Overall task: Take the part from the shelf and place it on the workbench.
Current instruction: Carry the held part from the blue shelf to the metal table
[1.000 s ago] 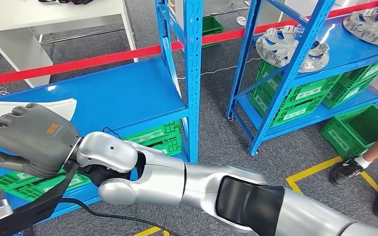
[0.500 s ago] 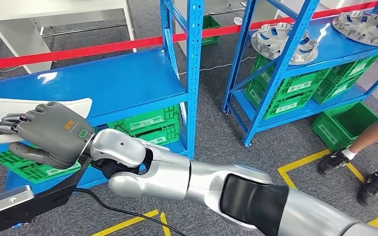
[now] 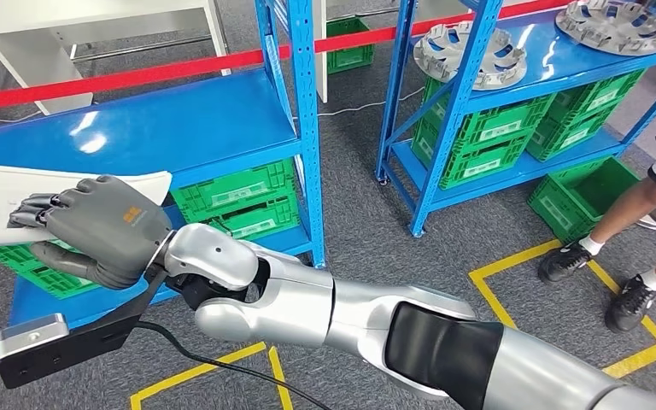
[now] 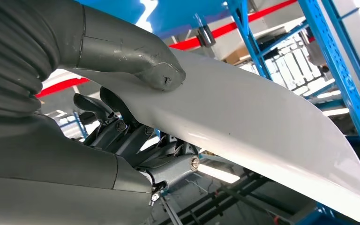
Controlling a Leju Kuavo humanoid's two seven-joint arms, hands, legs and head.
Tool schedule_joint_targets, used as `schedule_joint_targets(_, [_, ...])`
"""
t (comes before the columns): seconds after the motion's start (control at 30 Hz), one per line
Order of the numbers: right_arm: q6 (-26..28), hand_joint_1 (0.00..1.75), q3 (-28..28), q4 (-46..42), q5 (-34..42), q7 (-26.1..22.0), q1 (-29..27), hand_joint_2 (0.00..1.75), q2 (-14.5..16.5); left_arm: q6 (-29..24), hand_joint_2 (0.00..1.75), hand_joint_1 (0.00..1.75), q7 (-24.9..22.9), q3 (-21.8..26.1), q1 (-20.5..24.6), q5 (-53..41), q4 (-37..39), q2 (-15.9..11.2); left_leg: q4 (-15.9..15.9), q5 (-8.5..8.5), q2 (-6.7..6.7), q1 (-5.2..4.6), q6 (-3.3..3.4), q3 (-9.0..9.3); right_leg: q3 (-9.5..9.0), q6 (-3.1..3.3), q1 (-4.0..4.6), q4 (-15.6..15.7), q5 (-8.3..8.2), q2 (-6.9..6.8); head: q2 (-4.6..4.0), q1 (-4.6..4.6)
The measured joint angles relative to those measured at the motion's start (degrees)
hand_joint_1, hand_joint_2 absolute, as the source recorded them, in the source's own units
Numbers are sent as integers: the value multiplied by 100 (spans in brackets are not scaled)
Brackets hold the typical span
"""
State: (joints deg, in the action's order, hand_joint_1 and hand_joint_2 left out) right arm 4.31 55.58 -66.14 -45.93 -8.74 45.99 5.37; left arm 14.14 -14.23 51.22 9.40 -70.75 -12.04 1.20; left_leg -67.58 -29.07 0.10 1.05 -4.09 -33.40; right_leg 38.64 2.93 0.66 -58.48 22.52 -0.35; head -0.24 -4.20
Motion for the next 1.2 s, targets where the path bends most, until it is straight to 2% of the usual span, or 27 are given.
schedule_joint_targets(0.07, [-1,175,-10,-22,-7,32,6,175,-2,0,175,0,2,-3,30,-2,-8,-3,760,-180,-13,-33,79,515,93,-57,6,-21,-123,-7,0,-17])
schedule_joint_targets(0.1, [-1,175,-14,-32,-10,40,9,175,-2,0,175,0,2,-4,41,-4,-11,-7,972,-261,-20,-59,134,620,107,-92,2,-9,-186,-15,0,-19])
schedule_joint_targets(0.17, [-3,175,-17,-38,-15,56,6,175,-18,0,175,0,-1,-5,39,-11,-10,-12,1053,-174,-11,-75,258,547,130,-165,-18,32,-292,-19,0,-5])
schedule_joint_targets(0.2, [-5,175,-17,-37,-16,63,2,175,-34,0,175,0,-8,-5,37,-14,-9,-16,1054,-103,1,-72,315,494,173,-200,-28,-2,-224,-8,0,10])
schedule_joint_targets(0.23, [-8,175,-18,-36,-16,73,-3,175,-52,0,175,0,-11,-5,35,-16,-9,-19,1060,-20,14,-62,363,422,239,-232,-37,-139,-26,4,0,15])
schedule_joint_targets(0.27, [-9,175,-18,-35,-16,77,-4,175,-68,0,175,0,-13,-5,36,-18,-9,-21,1058,66,26,-57,395,333,325,-258,-50,-399,284,15,0,22])
schedule_joint_targets(0.33, [-14,175,-19,-35,-18,86,-6,175,-80,0,175,0,-9,-7,36,-29,-11,-26,1044,240,27,-60,417,120,490,-295,-59,-1187,900,22,0,11])
schedule_joint_targets(0.37, [-18,175,-19,-35,-21,94,-9,175,-83,0,175,0,-4,-8,36,-36,-11,-26,1033,321,27,-60,414,6,519,-301,-60,-1535,1018,22,0,11])
schedule_joint_targets(0.4, [-25,175,-19,-35,-22,104,-13,175,-87,0,175,0,1,-10,35,-43,-11,-26,1018,397,28,-60,407,-105,478,-299,-60,-1739,989,22,0,10])
schedule_joint_targets(0.43, [-33,175,-19,-36,-25,115,-15,175,-92,0,175,0,6,-12,34,-46,-11,-26,999,467,30,-60,397,-212,336,-291,-59,-1731,853,22,0,11])
schedule_joint_targets(0.47, [-42,175,-19,-39,-27,126,-14,175,-97,0,175,0,10,-14,35,-50,-11,-25,976,531,30,-59,383,-312,93,-277,-58,-1526,708,22,0,10])
schedule_joint_targets(0.5, [-49,175,-19,-48,-28,132,-7,175,-101,0,175,0,14,-15,38,-54,-11,-22,947,589,30,-59,365,-396,-244,-253,-54,-1147,668,24,0,9])
schedule_joint_targets(0.57, [-55,175,-21,-88,-33,137,8,175,-101,0,175,0,18,-17,43,-61,-10,-13,903,691,27,-61,306,-499,-848,-201,-29,-320,825,30,0,-1])
schedule_joint_targets(0.6, [-55,175,-22,-107,-34,136,17,175,-101,0,175,0,18,-17,46,-64,-10,-9,904,745,28,-58,268,-517,-997,-172,-10,-76,921,35,0,-12])
schedule_joint_targets(0.67, [-60,175,-23,-122,-37,138,22,175,-102,0,175,0,17,-18,46,-66,-9,-11,941,849,28,-37,184,-534,-979,-101,6,25,870,33,0,-28])
schedule_joint_targets(0.7, [-65,175,-22,-123,-38,139,24,175,-101,0,175,0,16,-18,44,-66,-9,-14,919,807,24,-26,150,-569,-932,-54,4,40,801,25,0,-31])
schedule_joint_targets(0.73, [-70,175,-22,-126,-39,141,24,175,-99,0,175,0,15,-18,40,-66,-7,-16,814,657,17,-17,121,-624,-871,-7,-7,56,723,16,0,-26])
schedule_joint_targets(0.83, [-96,175,-19,-137,-43,144,24,175,-95,0,175,0,15,-18,37,-66,-3,-27,-98,-162,6,-7,56,-854,-633,55,-15,65,501,4,0,-10])
schedule_joint_targets(0.87, [-109,175,-15,-137,-43,144,22,175,-95,0,175,0,16,-18,38,-66,-3,-31,-443,-296,6,-6,40,-891,-540,51,-12,61,425,2,0,-8])
schedule_joint_targets(0.9, [-121,175,-10,-137,-43,144,20,175,-95,0,175,0,16,-18,39,-66,-3,-32,-671,-292,7,-5,31,-871,-444,43,-10,55,348,-1,0,-8])
schedule_joint_targets(0.93, [-129,175,-6,-137,-43,144,21,175,-95,0,175,0,13,-18,39,-66,-3,-33,-727,-175,7,-3,28,-769,-342,32,-10,48,271,-5,0,-9])
schedule_joint_targets(0.97, [-137,175,-2,-137,-43,144,23,175,-94,0,175,0,9,-18,41,-66,-3,-33,-576,-20,7,0,31,-568,-245,16,-10,39,198,-8,0,-9])
schedule_joint_targets(1.0, [-143,175,0,-137,-42,144,28,175,-91,0,175,0,5,-18,46,-66,-4,-33,-255,60,7,3,38,-276,-164,-3,-10,23,131,-10,0,-11])
schedule_joint_targets(1.07, [-153,175,2,-143,-37,144,45,175,-80,0,175,0,4,-18,59,-64,-9,-33,575,-58,0,-20,90,337,-43,-59,2,-3,10,-15,0,-24])
schedule_joint_targets(1.1, [-157,175,4,-146,-34,142,54,175,-75,0,175,0,8,-18,63,-62,-10,-33,854,-151,-5,-37,131,498,-11,-88,5,-3,-50,-19,0,-37])
schedule_joint_targets(1.13, [-162,175,6,-148,-30,142,58,175,-73,0,175,0,13,-18,61,-58,-11,-33,999,-190,-9,-62,182,547,12,-119,3,11,-114,-23,0,-56])
schedule_joint_targets(1.2, [-172,175,9,-146,-22,140,54,175,-84,0,175,0,26,-18,43,-53,-10,-32,1023,-106,-1,-64,294,452,64,-183,-13,16,-170,-17,0,-76])
